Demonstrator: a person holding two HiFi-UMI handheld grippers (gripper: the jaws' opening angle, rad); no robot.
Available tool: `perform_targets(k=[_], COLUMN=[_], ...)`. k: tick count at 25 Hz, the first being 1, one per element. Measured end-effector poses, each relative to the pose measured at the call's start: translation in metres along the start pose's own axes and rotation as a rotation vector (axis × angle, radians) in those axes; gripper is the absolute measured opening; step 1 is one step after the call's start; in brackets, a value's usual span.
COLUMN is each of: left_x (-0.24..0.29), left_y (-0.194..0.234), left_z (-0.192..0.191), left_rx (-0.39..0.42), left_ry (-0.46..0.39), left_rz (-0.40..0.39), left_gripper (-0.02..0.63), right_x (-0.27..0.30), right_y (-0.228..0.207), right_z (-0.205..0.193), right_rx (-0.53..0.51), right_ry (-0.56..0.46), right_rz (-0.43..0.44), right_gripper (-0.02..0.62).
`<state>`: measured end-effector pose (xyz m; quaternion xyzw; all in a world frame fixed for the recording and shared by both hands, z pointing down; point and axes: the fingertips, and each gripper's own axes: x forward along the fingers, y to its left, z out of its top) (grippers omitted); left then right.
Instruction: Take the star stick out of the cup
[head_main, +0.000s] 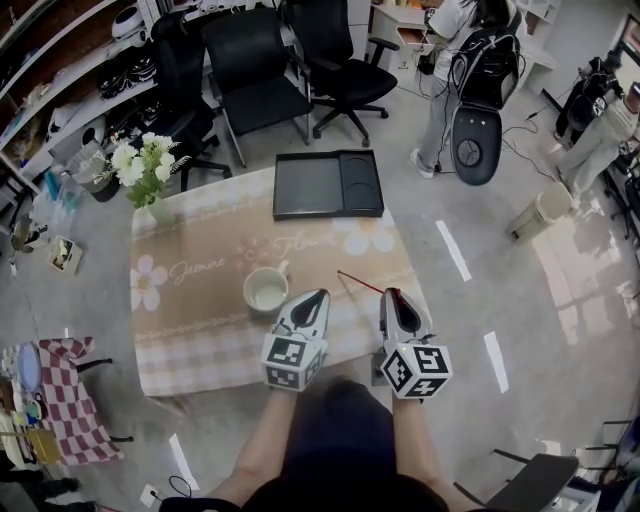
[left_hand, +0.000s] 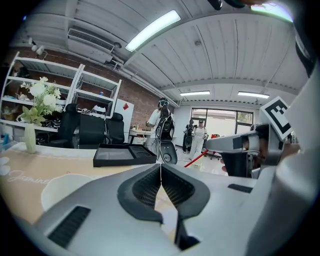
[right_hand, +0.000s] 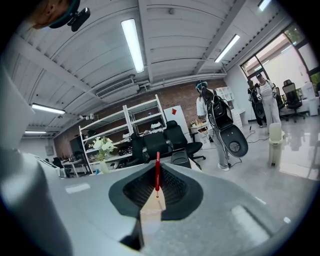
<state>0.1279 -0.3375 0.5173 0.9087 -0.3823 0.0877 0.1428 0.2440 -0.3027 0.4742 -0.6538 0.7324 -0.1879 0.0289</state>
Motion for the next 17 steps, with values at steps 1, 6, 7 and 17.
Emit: perform_targets(k=[1,6,7,17], left_x=[-0.0004,-0.0028,-0.0031,-0.0046], left_y=[0.0011,0.0051,0.0055,0.0101], left_z=[0.0004,0.0003,0.0004,0.0025], left_rx=[0.001,0.000,0.000,-0.001], left_ry=[-0.001,-0.002,-0.003,-0.011], left_rz=[0.002,0.012,0.013,0.018], left_gripper=[0.012,0.012,0.012,0.012], right_x=[0.0000,-0.0005,-0.0008,0.0015], right_y=[-0.0001,-0.0008,-0.0015,-0.0003], right_z=[0.0003,0.0023,0.0024,0.0035], right_rx=[-0.001,-0.006,-0.005,-0.011], right_ry=[-0.002,-0.009,-0.010,-0.013], right_rz=[-0.001,-0.004,-0.006,-0.003], right_gripper=[0.015,0.015,0.015,0.015])
